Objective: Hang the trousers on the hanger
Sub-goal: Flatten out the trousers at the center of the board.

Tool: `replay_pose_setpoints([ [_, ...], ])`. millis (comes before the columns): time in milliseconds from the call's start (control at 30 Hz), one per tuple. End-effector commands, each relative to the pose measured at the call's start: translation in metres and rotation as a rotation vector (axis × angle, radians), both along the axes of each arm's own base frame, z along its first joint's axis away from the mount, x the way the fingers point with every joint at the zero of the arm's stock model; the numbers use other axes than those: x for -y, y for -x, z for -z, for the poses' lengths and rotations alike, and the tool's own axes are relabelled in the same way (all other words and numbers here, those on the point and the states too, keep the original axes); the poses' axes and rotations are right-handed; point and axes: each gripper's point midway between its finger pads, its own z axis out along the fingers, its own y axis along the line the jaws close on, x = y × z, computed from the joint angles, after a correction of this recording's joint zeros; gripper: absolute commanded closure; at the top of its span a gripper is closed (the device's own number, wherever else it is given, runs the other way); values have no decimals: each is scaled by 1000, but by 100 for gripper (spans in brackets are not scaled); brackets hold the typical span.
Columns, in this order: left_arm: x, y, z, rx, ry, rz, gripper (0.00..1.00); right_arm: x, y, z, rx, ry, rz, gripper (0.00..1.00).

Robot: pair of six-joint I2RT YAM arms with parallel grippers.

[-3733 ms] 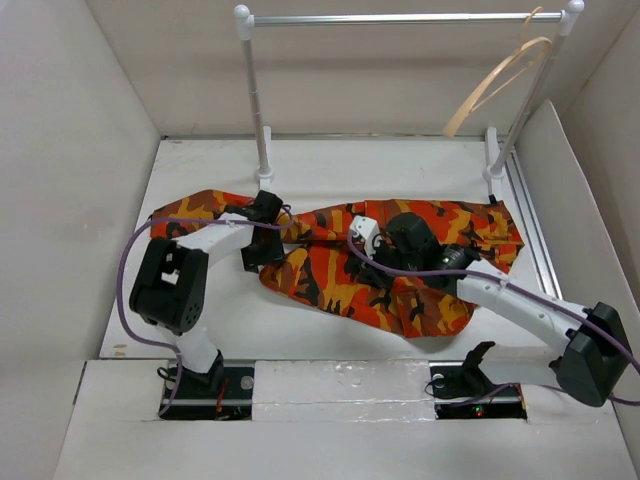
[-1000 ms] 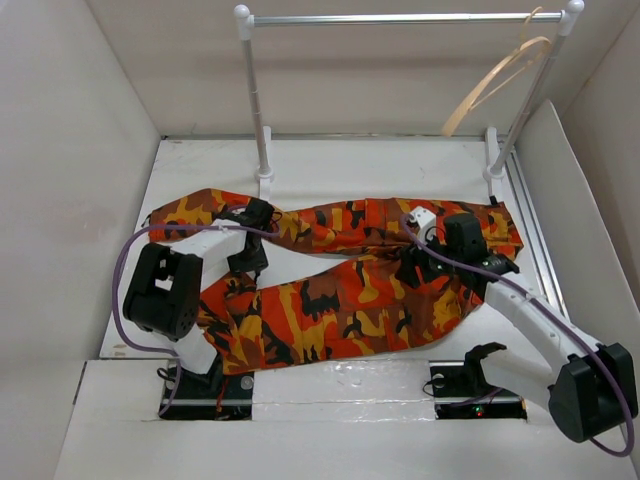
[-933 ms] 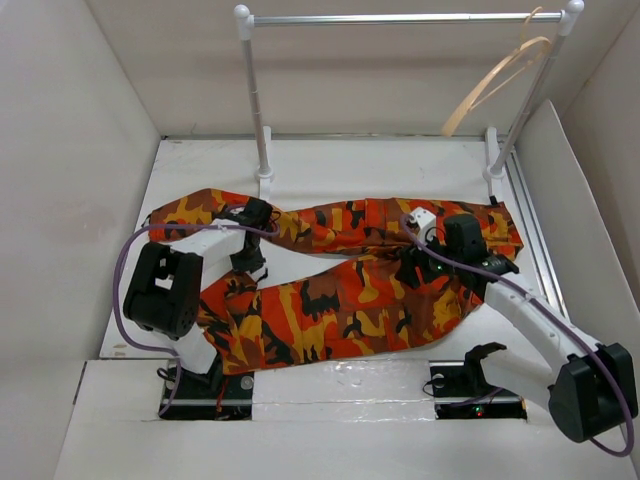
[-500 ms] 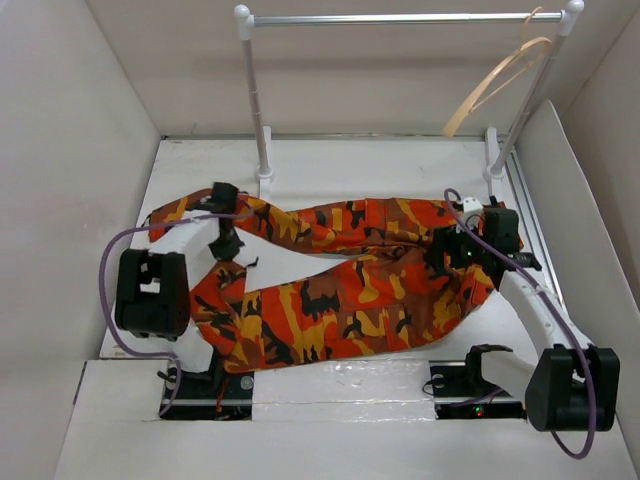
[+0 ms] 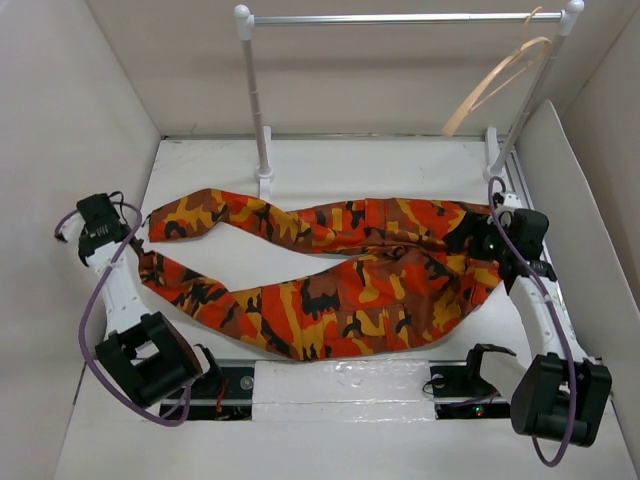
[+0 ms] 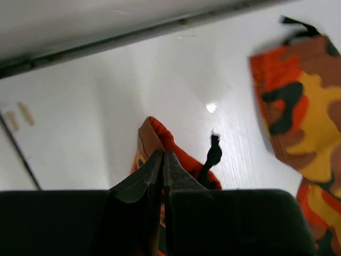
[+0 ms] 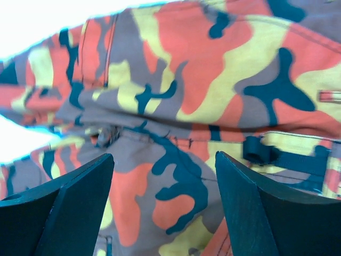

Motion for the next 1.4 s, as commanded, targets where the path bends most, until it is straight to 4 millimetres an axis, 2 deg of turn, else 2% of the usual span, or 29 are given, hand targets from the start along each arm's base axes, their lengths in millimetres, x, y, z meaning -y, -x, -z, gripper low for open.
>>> replay_pose_setpoints([
  [0, -23, 43, 1, -67, 4, -294, 100, 16, -22, -34, 105, -60, 98, 18],
  [67, -29, 45, -3, -66, 59, -346, 100, 32, -32, -53, 135, -69, 140, 18],
  [133, -39, 31, -20, -14, 90, -372, 100, 38, -38, -55, 108, -59, 151, 17],
  [200, -42, 23, -31, 8, 88, -354, 90, 51, -45, -64, 97, -33, 194, 17],
  [267, -36, 9, -36, 71, 118, -295, 69, 72, -47, -50, 46, -15, 266, 19],
  [300, -21, -8, -44, 137, 157, -204, 66, 89, -44, -37, 0, -9, 321, 26],
  [333, -15, -12, -44, 133, 157, -174, 66, 95, -43, -32, -13, -5, 334, 26],
  [400, 13, -48, -71, 253, 192, -12, 60, 107, -38, -20, -59, 3, 367, 52],
  [433, 35, -62, -81, 274, 192, 66, 59, 112, -36, -18, -69, 23, 370, 69],
  [467, 43, -71, -94, 313, 182, 117, 54, 118, -34, -16, -85, 51, 391, 92],
  [533, 67, -84, -112, 384, 175, 238, 50, 119, -24, -8, -118, 82, 387, 99],
  [567, 105, -103, -126, 470, 208, 430, 48, 118, -20, -9, -120, 92, 386, 97],
  [633, 157, -101, -101, 494, 314, 598, 47, 111, -14, -4, -132, 147, 344, 81],
  [667, 207, -108, -109, 570, 367, 774, 47, 107, -6, 4, -163, 165, 327, 56],
  [700, 233, -98, -79, 522, 435, 818, 47, 107, -1, 6, -174, 186, 312, 47],
  [767, 277, -99, -66, 511, 457, 937, 47, 110, 14, 20, -228, 271, 261, 33],
  [800, 321, -90, -47, 442, 484, 1065, 47, 109, 18, 24, -240, 279, 246, 32],
  [867, 353, -88, -32, 376, 465, 1150, 48, 106, 26, 33, -282, 319, 190, 34],
  [900, 389, -84, -21, 325, 483, 1249, 48, 104, 27, 38, -300, 329, 168, 38],
  [967, 418, -80, -9, 257, 460, 1350, 48, 107, 31, 43, -340, 377, 178, 51],
  [1000, 437, -90, -6, 237, 452, 1397, 49, 102, 28, 44, -337, 389, 160, 59],
  [1033, 463, -81, -5, 222, 436, 1482, 49, 99, 25, 46, -338, 387, 150, 65],
  [1067, 472, -80, 1, 188, 422, 1499, 49, 97, 20, 43, -327, 392, 140, 67],
  [1100, 504, -87, 2, 182, 420, 1560, 49, 87, 9, 41, -302, 395, 99, 66],
  [1133, 511, -81, 2, 179, 422, 1578, 49, 81, 5, 37, -287, 396, 83, 66],
  [1167, 518, -81, 22, 122, 429, 1582, 49, 75, 6, 41, -319, 394, 62, 64],
  [1233, 531, -89, 21, 125, 436, 1597, 49, 53, -8, 30, -285, 416, 5, 53],
  [1300, 541, -89, 39, 90, 462, 1602, 49, 48, -12, 34, -320, 450, 1, 36],
  [1367, 542, -90, 57, 55, 466, 1594, 49, 50, -16, 32, -356, 501, 49, 30],
])
